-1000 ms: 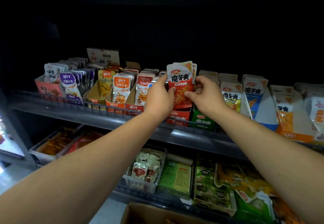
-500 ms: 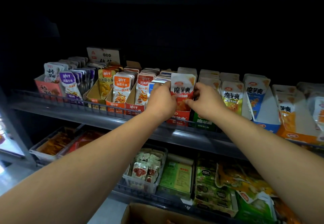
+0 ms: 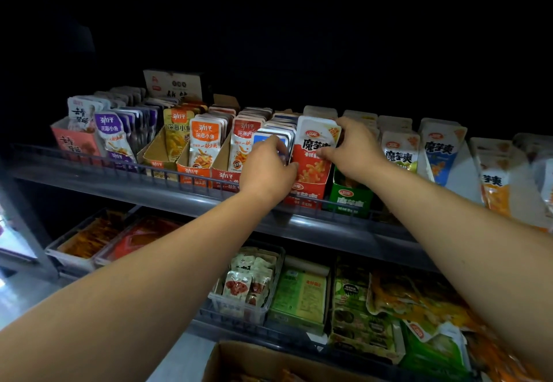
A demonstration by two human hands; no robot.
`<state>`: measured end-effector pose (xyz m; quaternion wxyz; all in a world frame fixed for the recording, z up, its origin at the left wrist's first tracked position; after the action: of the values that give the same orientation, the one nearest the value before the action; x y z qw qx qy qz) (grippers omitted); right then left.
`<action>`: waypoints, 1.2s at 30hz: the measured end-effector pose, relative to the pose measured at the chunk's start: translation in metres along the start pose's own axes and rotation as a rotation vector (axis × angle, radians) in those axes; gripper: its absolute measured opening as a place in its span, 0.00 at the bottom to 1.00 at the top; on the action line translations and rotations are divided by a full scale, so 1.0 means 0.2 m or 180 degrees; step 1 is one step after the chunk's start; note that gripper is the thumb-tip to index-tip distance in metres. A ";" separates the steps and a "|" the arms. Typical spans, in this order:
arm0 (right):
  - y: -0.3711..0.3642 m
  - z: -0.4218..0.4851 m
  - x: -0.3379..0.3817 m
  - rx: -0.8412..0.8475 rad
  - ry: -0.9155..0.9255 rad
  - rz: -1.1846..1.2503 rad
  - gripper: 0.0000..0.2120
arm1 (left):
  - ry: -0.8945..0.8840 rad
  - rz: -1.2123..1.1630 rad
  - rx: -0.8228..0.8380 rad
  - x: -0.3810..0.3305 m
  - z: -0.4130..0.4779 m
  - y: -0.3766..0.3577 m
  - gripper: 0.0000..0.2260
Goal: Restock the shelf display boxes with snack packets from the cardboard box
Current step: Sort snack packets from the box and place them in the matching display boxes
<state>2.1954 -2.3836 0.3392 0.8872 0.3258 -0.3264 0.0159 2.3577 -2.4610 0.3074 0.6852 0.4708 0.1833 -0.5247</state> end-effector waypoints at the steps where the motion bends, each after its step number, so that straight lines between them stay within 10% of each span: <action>1: -0.01 0.01 0.00 -0.0012 0.0011 -0.0025 0.27 | -0.0043 0.0073 0.0037 0.00 0.00 -0.01 0.09; 7: -0.02 0.07 0.01 -0.0092 0.0204 -0.0448 0.23 | -0.0284 0.0385 0.0139 0.03 -0.02 -0.04 0.08; 18: 0.01 -0.02 -0.02 -0.0251 0.0309 -0.0729 0.46 | -0.0107 -0.0133 -0.0043 0.06 -0.07 -0.02 0.09; 28: 0.22 -0.45 0.07 -0.0056 0.0675 -0.0126 0.12 | -0.0160 -0.0287 -0.0092 0.08 -0.22 0.14 0.06; 36: -0.02 -1.24 -0.22 0.1057 0.0741 -0.0372 0.18 | -0.0392 0.0495 0.0089 0.45 -0.62 0.16 0.09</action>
<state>2.3020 -2.2330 0.1684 0.8524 0.4819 -0.1951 0.0554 2.4503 -2.4069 0.1941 0.7272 0.4600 0.0963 -0.5003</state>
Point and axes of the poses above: each hand's wrist, its own z-axis towards the middle knuckle, its own y-axis out of the back of the hand, x = y × z, the point moved 6 cm from there along z, towards the middle knuckle, and after that the axes turned 13 degrees about -x, right-handed, at the moved point
